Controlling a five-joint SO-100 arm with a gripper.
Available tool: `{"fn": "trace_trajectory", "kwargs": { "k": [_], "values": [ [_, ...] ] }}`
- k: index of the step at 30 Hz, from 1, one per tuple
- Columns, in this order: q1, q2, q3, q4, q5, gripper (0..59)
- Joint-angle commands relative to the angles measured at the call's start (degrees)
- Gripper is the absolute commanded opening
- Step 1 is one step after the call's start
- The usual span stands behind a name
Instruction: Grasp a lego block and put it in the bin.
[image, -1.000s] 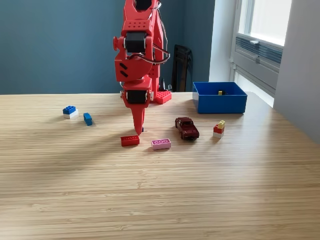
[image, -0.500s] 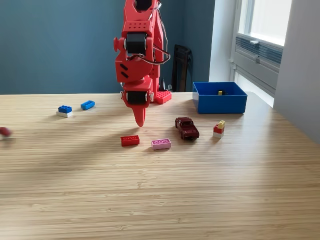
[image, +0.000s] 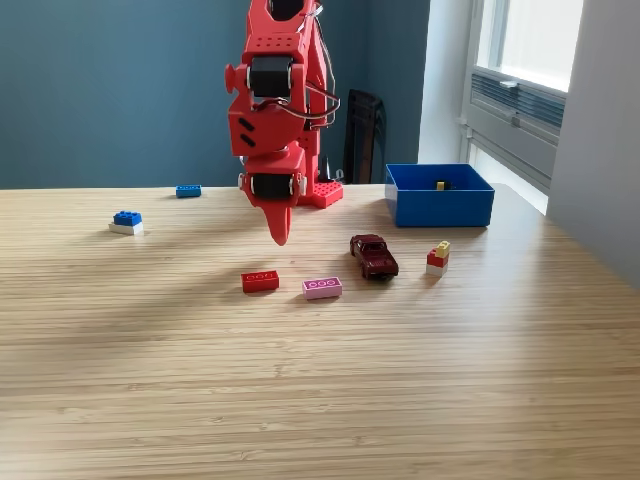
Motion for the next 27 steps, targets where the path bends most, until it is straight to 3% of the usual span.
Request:
{"fn": "trace_trajectory", "kwargs": {
  "k": [1,12,27],
  "values": [
    [-0.35,0.7,-7.73,1.85,0.53,0.1],
    [-2.29,0.7,-19.86,5.45,5.36,0.1],
    [-3.43,0.7,-19.69,4.13,5.1,0.1]
  ]
}}
